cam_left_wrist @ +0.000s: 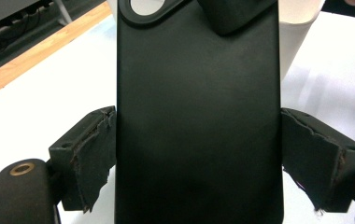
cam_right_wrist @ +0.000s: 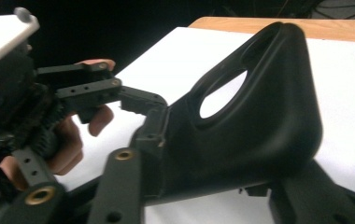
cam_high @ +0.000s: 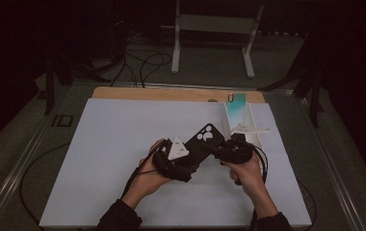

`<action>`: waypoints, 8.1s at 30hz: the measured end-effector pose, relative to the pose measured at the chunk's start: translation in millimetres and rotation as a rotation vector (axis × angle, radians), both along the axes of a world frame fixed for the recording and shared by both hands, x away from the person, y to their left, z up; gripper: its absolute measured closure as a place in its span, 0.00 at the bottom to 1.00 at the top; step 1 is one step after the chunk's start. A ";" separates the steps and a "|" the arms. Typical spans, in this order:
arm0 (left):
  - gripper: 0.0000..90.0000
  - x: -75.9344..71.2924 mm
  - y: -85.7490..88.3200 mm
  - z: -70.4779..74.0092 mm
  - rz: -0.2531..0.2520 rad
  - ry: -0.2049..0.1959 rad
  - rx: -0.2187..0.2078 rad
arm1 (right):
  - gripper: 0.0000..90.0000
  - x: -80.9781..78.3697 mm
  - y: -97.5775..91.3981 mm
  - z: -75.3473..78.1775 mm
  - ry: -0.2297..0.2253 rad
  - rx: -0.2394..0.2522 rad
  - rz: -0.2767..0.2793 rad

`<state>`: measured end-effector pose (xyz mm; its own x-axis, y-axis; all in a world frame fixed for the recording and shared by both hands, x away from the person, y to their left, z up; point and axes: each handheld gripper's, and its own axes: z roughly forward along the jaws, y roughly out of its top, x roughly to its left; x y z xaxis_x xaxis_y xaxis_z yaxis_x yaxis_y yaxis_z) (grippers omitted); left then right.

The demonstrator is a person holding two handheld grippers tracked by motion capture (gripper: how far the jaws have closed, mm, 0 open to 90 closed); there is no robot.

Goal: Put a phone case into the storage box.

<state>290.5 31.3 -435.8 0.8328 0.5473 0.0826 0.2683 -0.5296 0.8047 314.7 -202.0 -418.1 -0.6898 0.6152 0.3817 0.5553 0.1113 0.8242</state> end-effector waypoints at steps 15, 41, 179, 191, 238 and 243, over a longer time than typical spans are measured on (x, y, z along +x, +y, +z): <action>0.17 0.1 -2.8 -4.3 0.003 0.004 0.016 | 0.83 -2.3 4.4 3.3 0.009 0.001 0.023; 0.37 5.0 14.0 -2.6 0.000 0.043 -0.079 | 0.91 -10.0 10.6 12.5 -0.070 -0.080 0.009; 0.89 4.0 8.5 -26.5 -0.168 0.153 -0.178 | 0.16 -28.4 40.4 34.4 -0.216 -0.137 -0.143; 0.63 3.2 16.6 -24.4 -0.139 0.139 -0.170 | 0.16 -26.6 38.2 33.7 -0.222 -0.151 -0.154; 0.00 -2.9 97.7 -29.6 0.192 -0.001 -0.127 | 0.16 -16.2 31.2 31.8 -0.224 -0.181 -0.194; 0.00 -4.9 112.6 -35.9 0.224 0.010 -0.124 | 0.16 -15.0 30.0 31.8 -0.224 -0.182 -0.199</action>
